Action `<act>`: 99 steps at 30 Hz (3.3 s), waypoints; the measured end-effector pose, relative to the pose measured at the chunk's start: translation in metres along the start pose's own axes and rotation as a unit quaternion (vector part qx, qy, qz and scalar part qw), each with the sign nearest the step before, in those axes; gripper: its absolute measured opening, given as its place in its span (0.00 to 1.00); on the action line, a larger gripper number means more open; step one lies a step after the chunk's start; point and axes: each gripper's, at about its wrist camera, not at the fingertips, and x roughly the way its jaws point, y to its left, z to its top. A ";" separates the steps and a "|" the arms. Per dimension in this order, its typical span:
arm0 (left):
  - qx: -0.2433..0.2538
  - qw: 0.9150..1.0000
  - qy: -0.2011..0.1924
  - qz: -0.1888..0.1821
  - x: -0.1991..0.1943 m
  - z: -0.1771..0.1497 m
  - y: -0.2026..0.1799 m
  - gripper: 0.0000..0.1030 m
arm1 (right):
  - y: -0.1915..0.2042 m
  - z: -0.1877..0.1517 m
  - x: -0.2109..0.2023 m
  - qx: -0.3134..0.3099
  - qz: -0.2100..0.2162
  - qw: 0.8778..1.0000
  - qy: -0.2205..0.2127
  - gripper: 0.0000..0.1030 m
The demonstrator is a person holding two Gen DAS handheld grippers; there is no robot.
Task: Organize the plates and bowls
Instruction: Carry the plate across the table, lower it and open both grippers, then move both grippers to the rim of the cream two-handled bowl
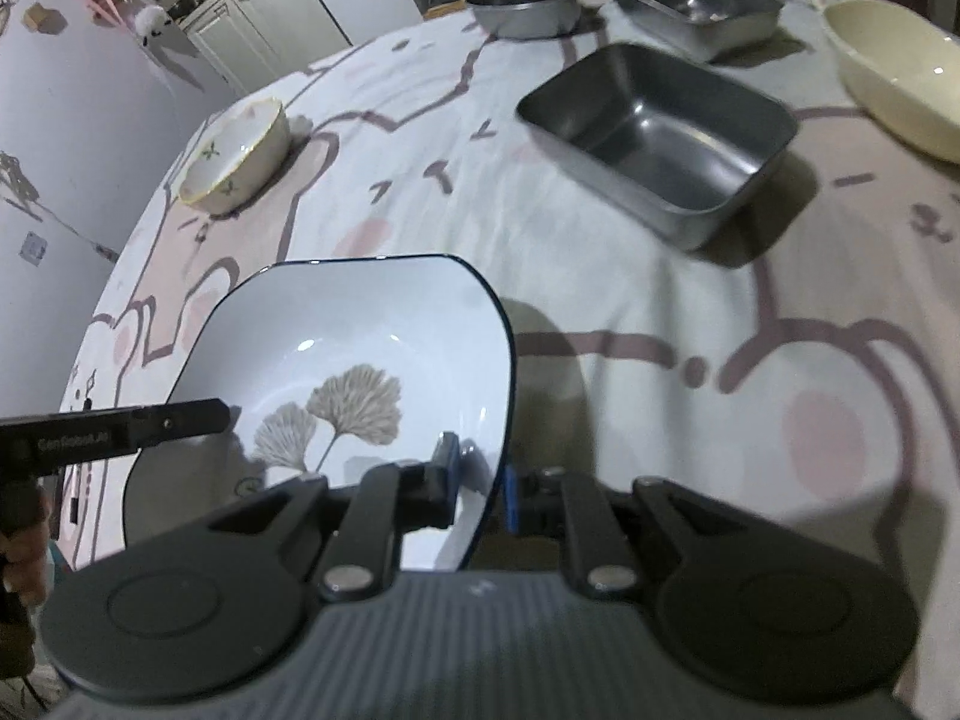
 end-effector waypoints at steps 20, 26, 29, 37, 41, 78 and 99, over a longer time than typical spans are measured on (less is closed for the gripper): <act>0.035 0.999 0.019 0.022 0.011 -0.003 0.000 0.16 | 0.013 -0.007 0.012 -0.018 -0.010 1.000 0.021 0.18; 0.035 0.999 0.021 0.019 0.011 -0.003 0.001 0.16 | 0.011 -0.005 0.013 -0.008 -0.009 1.000 0.022 0.18; 0.036 0.999 0.021 0.018 0.011 -0.004 0.001 0.16 | 0.010 -0.005 0.012 -0.007 -0.010 1.000 0.022 0.18; 0.040 0.999 0.026 0.017 0.011 -0.004 0.000 0.16 | 0.012 -0.006 0.011 -0.009 -0.015 1.000 0.022 0.18; 0.044 0.998 0.029 0.017 0.011 -0.004 0.000 0.16 | 0.011 -0.006 0.011 -0.001 -0.014 1.000 0.028 0.19; 0.115 0.991 -0.066 0.000 -0.058 -0.002 -0.071 1.00 | -0.017 -0.027 -0.107 -0.022 -0.034 0.995 -0.094 1.00; 0.150 0.970 -0.174 -0.085 -0.061 0.058 -0.226 1.00 | -0.155 0.003 -0.196 0.061 -0.125 0.956 -0.258 1.00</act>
